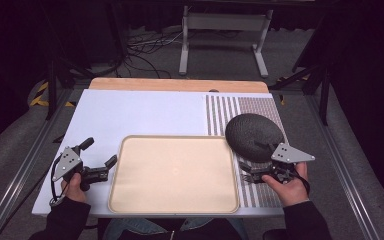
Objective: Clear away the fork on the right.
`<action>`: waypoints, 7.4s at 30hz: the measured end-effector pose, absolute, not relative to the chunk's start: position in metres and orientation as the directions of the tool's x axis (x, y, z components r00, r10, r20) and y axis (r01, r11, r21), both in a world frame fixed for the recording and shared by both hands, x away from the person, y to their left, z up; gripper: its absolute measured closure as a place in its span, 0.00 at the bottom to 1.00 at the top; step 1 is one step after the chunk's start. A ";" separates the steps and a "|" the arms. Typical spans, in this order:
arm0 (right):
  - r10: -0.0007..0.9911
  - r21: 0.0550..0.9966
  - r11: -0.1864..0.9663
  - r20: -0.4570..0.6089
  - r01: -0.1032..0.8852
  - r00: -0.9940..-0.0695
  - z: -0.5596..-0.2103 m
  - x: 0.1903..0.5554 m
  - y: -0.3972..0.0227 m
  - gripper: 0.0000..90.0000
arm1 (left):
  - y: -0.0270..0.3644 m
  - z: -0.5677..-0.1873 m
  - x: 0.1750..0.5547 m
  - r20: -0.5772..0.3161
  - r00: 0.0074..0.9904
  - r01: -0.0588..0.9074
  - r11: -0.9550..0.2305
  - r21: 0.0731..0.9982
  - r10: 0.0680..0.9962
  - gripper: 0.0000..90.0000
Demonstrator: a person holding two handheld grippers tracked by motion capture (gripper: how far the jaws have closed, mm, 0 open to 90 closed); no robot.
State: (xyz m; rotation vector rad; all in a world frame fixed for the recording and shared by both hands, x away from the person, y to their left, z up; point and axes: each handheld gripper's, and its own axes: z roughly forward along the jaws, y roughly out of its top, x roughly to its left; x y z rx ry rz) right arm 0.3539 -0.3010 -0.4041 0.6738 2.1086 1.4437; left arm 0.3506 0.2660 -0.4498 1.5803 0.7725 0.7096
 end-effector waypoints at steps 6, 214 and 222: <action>0.613 0.905 0.404 -0.163 0.130 -0.773 -0.382 0.358 -0.306 0.11 | 0.266 -0.450 0.350 0.026 0.597 0.095 -0.103 0.990 0.802 0.00; 0.591 0.250 0.750 0.165 0.613 -0.790 -0.346 0.406 -0.203 0.93 | 0.266 -0.451 0.351 0.020 0.605 0.106 -0.105 0.989 0.796 0.00; 0.592 0.249 0.742 0.194 0.623 -0.782 -0.355 0.408 -0.186 0.93 | 0.267 -0.451 0.351 0.019 0.605 0.106 -0.105 0.989 0.796 0.00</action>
